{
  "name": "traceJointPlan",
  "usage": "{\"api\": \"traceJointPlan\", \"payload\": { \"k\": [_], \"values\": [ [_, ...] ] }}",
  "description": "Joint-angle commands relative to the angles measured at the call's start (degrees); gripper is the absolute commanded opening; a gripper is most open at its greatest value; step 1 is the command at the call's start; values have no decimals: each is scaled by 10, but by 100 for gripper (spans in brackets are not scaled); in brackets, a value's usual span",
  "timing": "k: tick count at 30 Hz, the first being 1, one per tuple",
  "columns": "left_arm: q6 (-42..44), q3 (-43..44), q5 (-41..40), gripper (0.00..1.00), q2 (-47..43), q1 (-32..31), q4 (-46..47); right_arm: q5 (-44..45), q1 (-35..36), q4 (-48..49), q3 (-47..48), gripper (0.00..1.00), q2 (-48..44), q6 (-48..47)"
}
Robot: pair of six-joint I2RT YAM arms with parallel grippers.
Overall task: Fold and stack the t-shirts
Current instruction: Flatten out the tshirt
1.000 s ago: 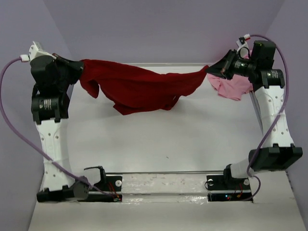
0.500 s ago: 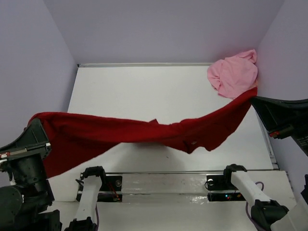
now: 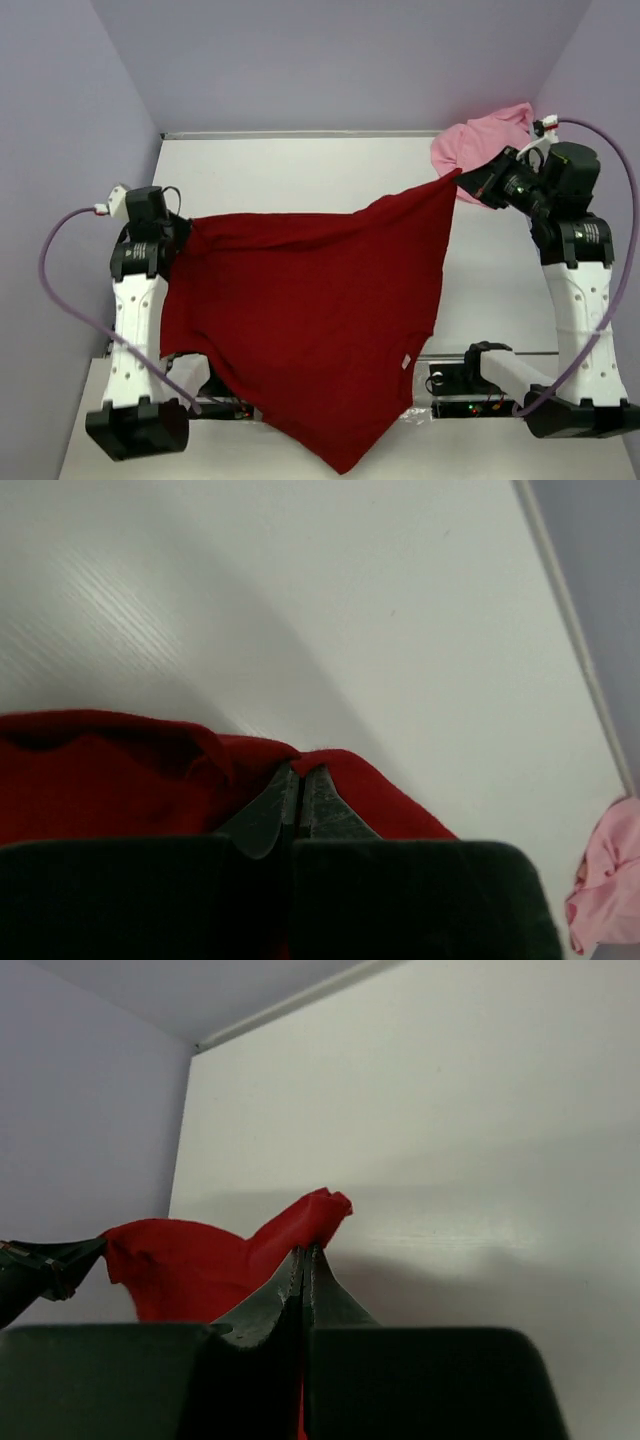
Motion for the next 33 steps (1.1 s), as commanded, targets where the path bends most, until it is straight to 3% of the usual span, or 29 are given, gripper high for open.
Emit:
{"api": "traceJointPlan", "payload": {
  "k": [1, 8, 13, 19, 28, 30, 31, 33],
  "values": [
    [12, -36, 22, 0, 47, 2, 117, 10, 0, 92, -47, 0, 8, 6],
    [9, -39, 86, 0, 228, -1, 200, 18, 0, 140, -110, 0, 153, 28],
    [17, 52, 115, 0, 361, -15, 221, 3, 0, 156, -89, 0, 288, 42],
    [36, 153, 99, 0, 439, -34, 229, 11, 7, 170, -6, 0, 405, 31],
    [63, 229, 124, 1, 510, -45, 227, 15, 17, 175, 42, 0, 473, 29],
    [76, 246, 134, 27, 530, -45, 226, 15, 17, 176, 48, 0, 486, 26],
    [77, 249, 133, 53, 535, -48, 225, 16, 22, 176, 48, 0, 487, 25],
    [79, 255, 127, 64, 536, -49, 227, 15, 22, 177, 50, 0, 492, 21]
  ]
}}
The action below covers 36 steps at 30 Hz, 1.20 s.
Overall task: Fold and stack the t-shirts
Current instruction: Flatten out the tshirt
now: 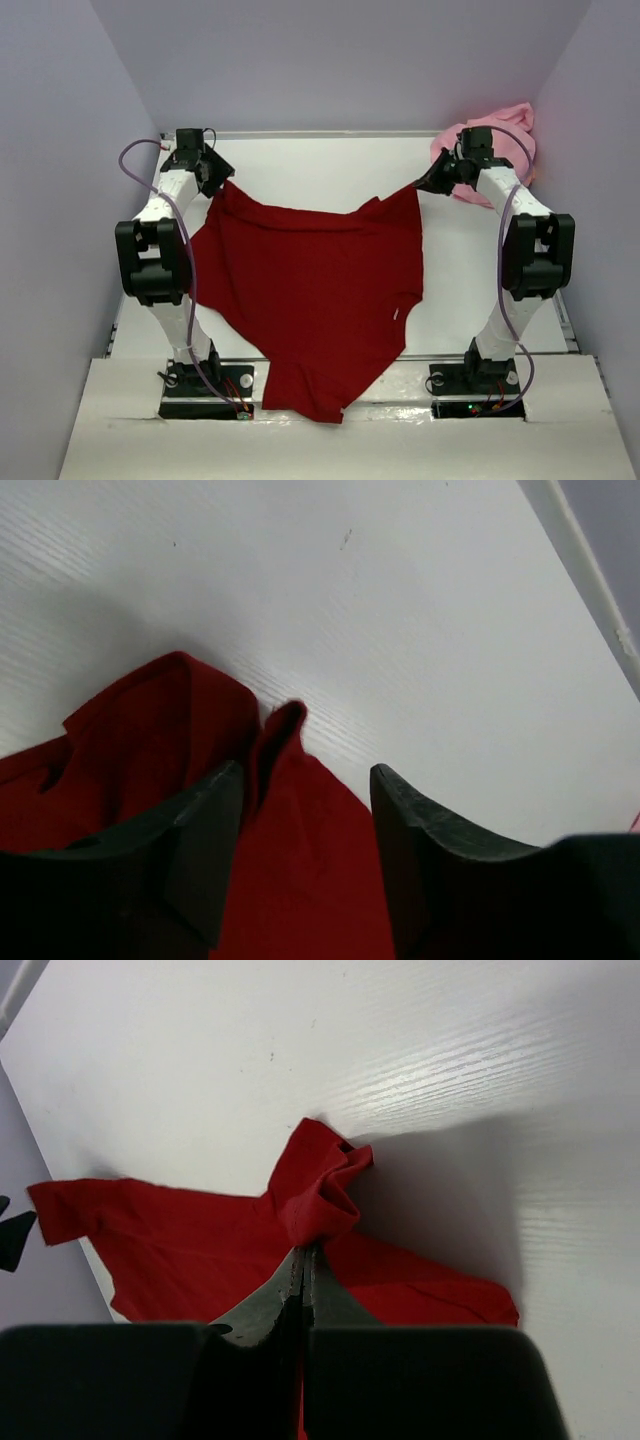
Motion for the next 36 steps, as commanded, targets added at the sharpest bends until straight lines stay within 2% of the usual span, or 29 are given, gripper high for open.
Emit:
{"api": "traceJointPlan", "payload": {
  "k": [1, 2, 4, 7, 12, 21, 36],
  "values": [
    [21, 34, 7, 73, -4, -4, 18, 6, 7, 24, 27, 0, 7, -14],
    [23, 37, 9, 77, -4, -4, 20, 7, 7, 24, 27, 0, 6, -15],
    [31, 53, 16, 80, 3, -4, 20, 8, 7, 24, 27, 0, 6, -20],
    [43, 88, 39, 80, 18, -4, 7, 8, 7, 23, 34, 0, 7, -24],
    [74, 166, 48, 80, 57, -2, -72, 5, 7, 23, 39, 0, 8, -25],
    [87, 251, 74, 74, 188, 25, -174, 3, 7, 22, 43, 0, 7, -26],
    [121, 275, 23, 73, 216, 45, -203, 3, 7, 22, 36, 0, -5, -29]
  ]
}}
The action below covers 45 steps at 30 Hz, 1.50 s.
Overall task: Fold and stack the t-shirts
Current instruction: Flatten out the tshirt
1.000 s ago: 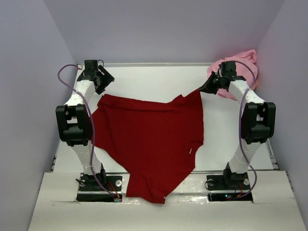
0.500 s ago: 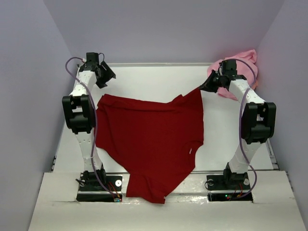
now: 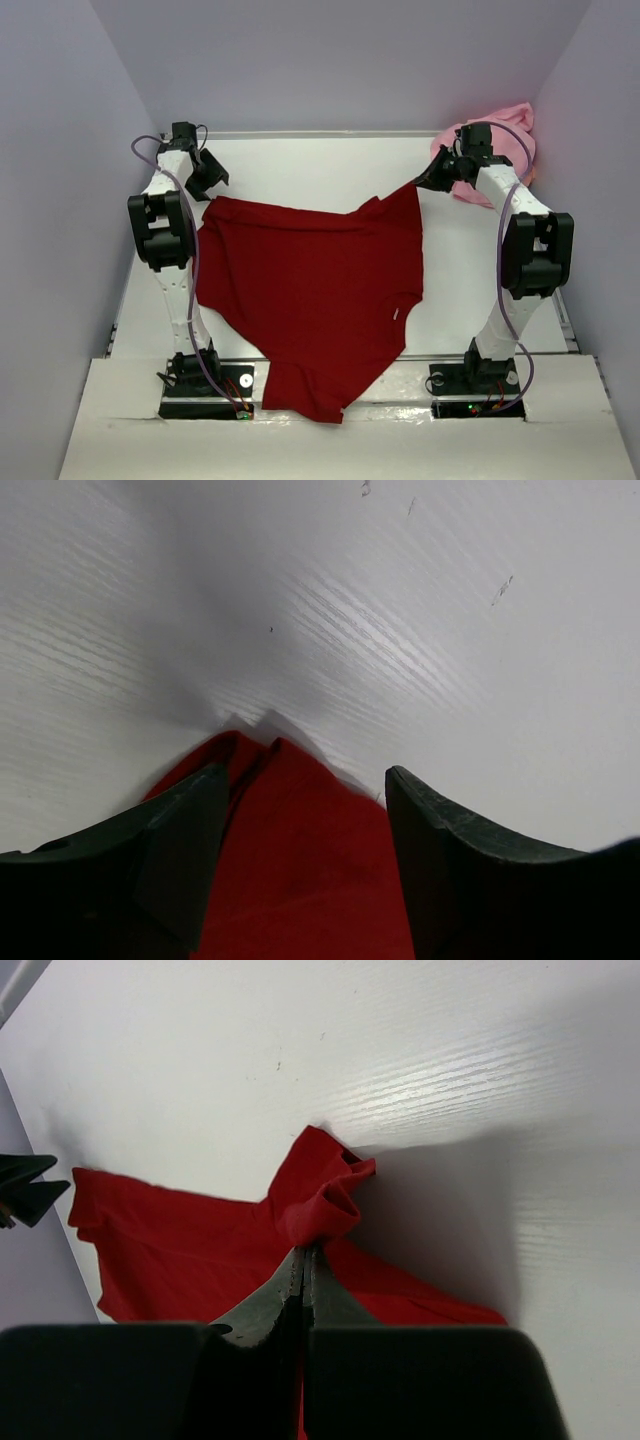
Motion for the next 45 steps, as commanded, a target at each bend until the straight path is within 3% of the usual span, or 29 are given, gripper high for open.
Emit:
{"api": "traceJointPlan", "payload": {
  "k": [1, 30, 33, 39, 45],
  "values": [
    [24, 20, -13, 73, -18, -1, -16, 0, 3, 22, 21, 0, -16, -8],
    [51, 40, 10, 64, 27, -6, -4, 5, 3, 20, 20, 0, -22, -8],
    [51, 37, 23, 58, 29, -11, -4, 6, 3, 20, 21, 0, -21, -7],
    [54, 35, 29, 55, 35, -18, -7, 6, 3, 19, 24, 0, -20, -7],
    [54, 41, 24, 42, 34, -21, -10, 4, 3, 17, 27, 0, -19, -8]
  ]
}}
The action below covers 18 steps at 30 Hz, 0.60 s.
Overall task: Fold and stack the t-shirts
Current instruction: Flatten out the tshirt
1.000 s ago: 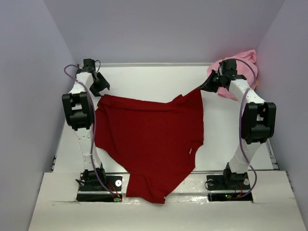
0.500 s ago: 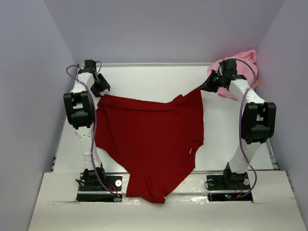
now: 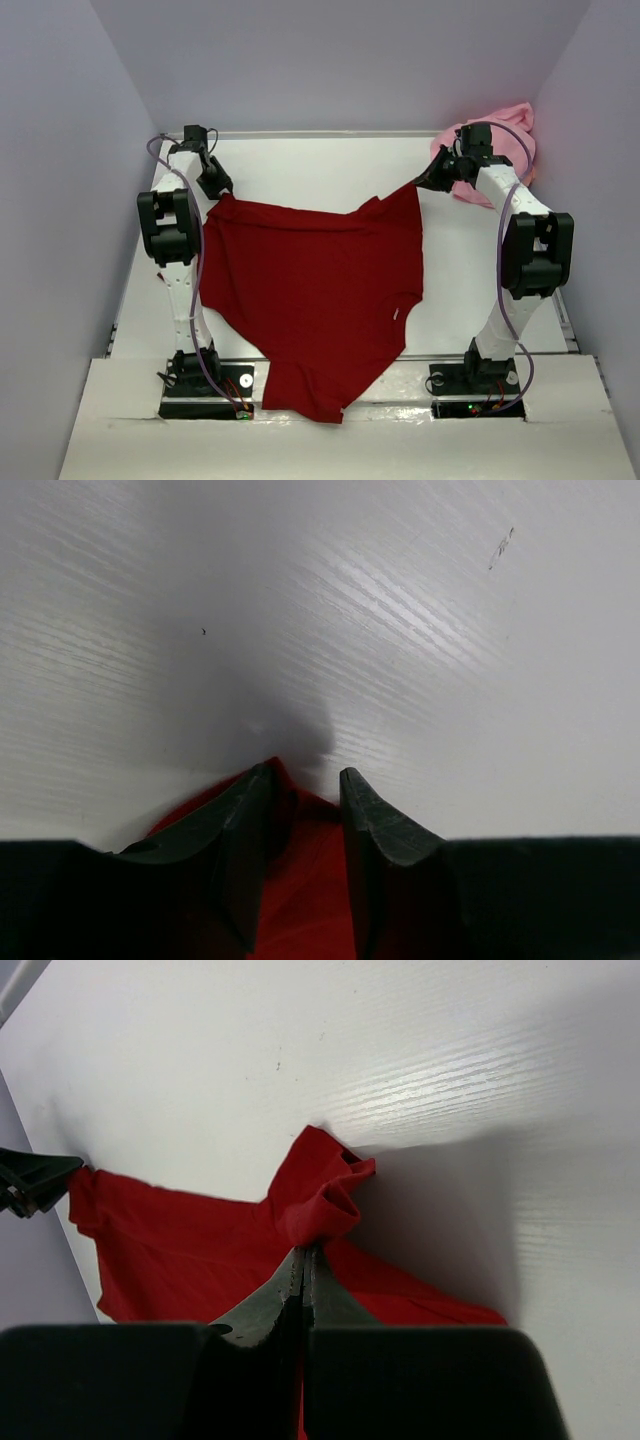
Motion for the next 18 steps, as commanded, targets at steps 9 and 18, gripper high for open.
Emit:
{"api": "traceJointPlan", "payload": {
  "k": [9, 18],
  "values": [
    [16, 53, -21, 44, -1, -2, -39, -1, 3, 17, 31, 0, -13, -5],
    [13, 80, -46, 53, -9, 2, -51, -4, 3, 15, 37, 0, -7, -7]
  ]
}}
